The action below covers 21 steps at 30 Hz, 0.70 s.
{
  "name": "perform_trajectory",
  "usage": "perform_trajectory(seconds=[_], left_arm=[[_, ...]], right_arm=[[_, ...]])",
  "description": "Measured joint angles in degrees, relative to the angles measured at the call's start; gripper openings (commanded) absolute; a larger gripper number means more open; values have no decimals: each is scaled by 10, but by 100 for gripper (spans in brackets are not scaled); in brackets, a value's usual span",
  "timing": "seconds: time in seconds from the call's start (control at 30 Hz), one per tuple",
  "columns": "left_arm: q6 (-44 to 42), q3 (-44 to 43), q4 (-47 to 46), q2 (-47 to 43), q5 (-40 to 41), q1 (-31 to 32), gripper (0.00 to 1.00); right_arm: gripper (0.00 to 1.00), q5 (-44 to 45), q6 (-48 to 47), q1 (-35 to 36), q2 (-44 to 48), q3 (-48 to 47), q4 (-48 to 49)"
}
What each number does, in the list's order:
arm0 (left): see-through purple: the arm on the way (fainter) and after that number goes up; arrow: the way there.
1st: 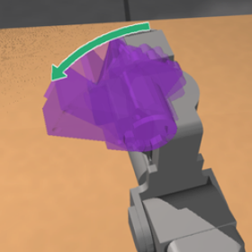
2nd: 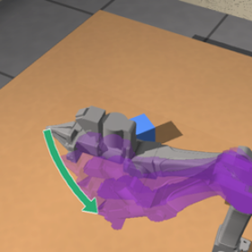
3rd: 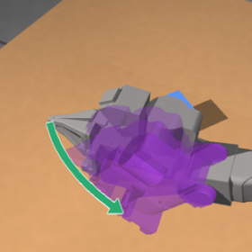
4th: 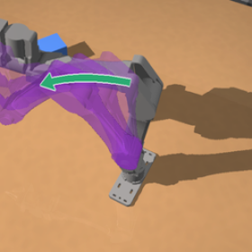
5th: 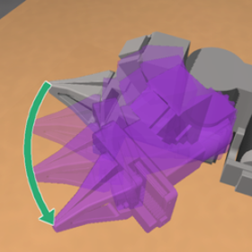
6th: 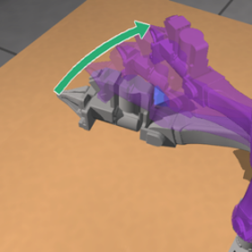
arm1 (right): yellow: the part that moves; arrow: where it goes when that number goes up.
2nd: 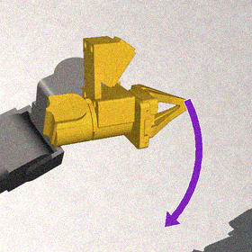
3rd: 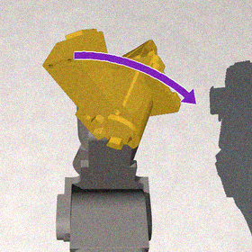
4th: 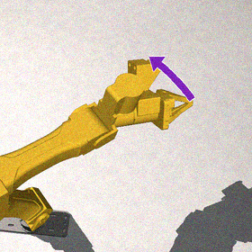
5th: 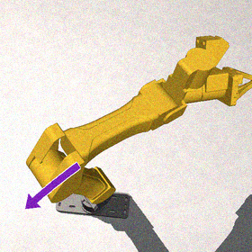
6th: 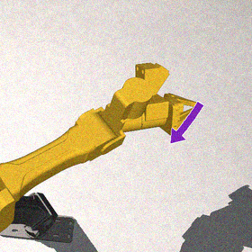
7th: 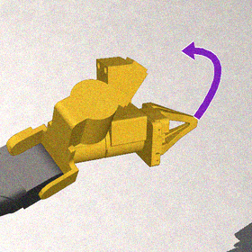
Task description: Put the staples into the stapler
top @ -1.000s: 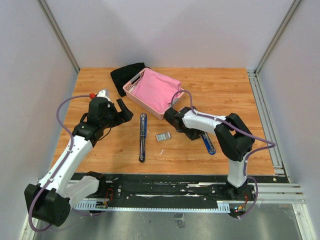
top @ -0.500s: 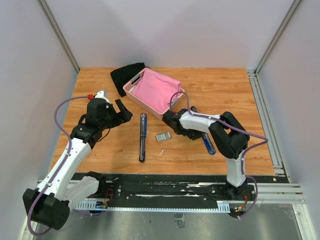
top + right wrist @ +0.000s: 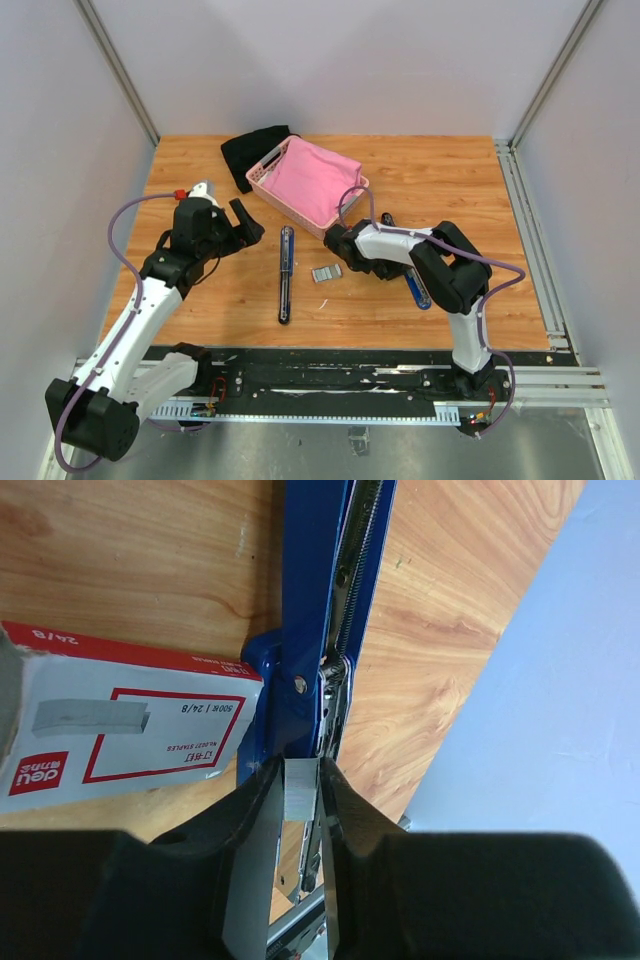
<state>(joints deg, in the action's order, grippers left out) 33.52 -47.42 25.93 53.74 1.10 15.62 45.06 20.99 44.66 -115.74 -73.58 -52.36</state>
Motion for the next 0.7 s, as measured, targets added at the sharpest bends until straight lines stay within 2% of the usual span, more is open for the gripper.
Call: perform_trajectory(seconds=[0.27,0.43,0.7], left_arm=[[2,3,1,0,3,0,92],[2,3,1,0,3,0,92],[4,3,1,0,3,0,92]], right_arm=[[12,3,1,0,0,-2,-1],[12,1,2,0,6,-2,-2],[12,-34,3,0,98,-2,-3]])
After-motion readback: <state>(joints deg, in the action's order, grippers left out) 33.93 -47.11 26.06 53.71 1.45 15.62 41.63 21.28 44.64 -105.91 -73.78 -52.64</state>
